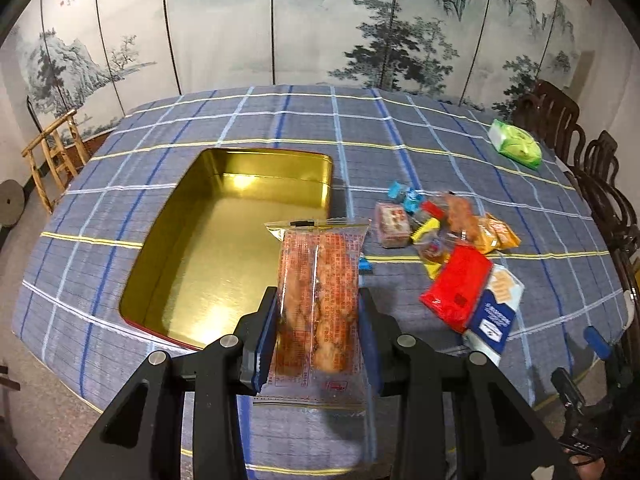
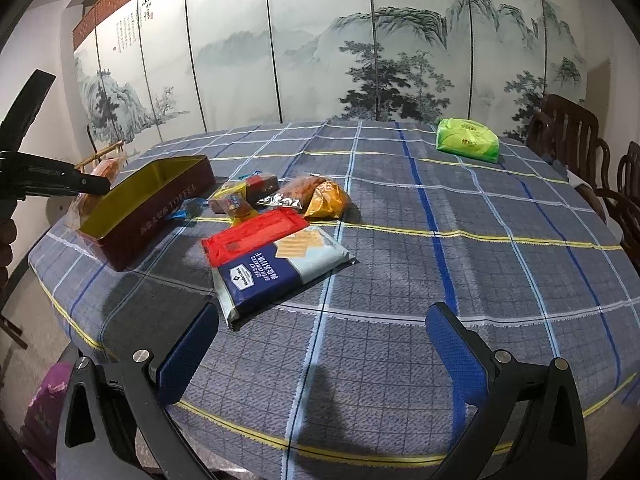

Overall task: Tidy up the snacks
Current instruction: 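Carry the biscuit pack with the left gripper into the tin and release, then grasp the blue wrapped candy beside the tin with the right gripper, then lower the blue candy into the tin with the right gripper and release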

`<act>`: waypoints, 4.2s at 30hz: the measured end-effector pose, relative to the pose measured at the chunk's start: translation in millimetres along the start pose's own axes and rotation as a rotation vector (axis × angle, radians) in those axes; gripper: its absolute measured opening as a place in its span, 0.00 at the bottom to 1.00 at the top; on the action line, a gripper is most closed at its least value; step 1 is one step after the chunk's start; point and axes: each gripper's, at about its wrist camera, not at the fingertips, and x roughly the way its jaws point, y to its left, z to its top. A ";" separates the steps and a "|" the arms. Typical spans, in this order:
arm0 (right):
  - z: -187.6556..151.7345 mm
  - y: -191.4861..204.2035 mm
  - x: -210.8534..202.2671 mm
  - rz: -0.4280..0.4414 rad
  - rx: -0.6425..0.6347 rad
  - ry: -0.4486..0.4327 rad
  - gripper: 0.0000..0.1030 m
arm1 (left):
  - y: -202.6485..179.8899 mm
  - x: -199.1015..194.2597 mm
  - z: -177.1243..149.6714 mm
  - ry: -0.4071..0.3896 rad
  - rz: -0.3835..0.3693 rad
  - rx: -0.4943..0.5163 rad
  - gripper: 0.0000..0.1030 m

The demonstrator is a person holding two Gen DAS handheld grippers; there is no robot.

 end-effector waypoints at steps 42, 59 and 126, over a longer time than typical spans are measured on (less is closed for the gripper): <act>37.4 54.7 35.4 0.112 -0.158 0.064 1.00 | 76.9 156.9 102.3 0.158 0.206 0.177 0.37; 124.2 163.6 170.2 0.578 -0.783 0.284 0.93 | 100.7 45.5 54.4 0.006 0.127 0.040 0.73; 174.7 243.7 154.5 0.524 -0.476 0.201 0.40 | 104.6 -37.2 -34.4 -0.078 0.210 -0.040 0.79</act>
